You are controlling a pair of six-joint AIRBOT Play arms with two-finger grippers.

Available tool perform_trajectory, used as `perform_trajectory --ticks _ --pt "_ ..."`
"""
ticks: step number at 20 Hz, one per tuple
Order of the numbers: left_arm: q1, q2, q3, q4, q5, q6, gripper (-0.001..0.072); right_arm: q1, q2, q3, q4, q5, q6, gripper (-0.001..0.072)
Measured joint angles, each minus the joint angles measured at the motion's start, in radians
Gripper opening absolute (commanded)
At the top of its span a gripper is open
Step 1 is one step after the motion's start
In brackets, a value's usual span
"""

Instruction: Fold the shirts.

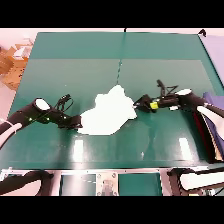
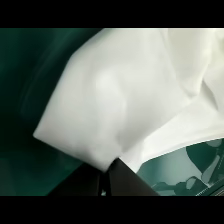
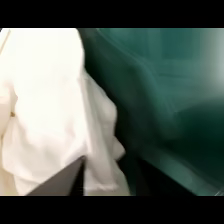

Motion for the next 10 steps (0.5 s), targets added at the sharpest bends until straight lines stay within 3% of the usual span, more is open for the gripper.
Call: perform_trajectory --ticks 1,4,10 --pt "0.000 0.000 0.000 0.000 0.000 0.002 0.0023 0.017 -0.025 0.024 0.011 0.007 -0.010 0.0016" --pt "0.000 0.000 0.021 0.066 -0.005 -0.020 0.0023 0.008 -0.060 0.085 0.030 0.034 -0.030 0.0015" --pt "0.002 0.000 0.148 0.408 -0.115 -0.172 0.0023 -0.223 0.052 0.131 -0.103 0.079 0.026 0.0014"
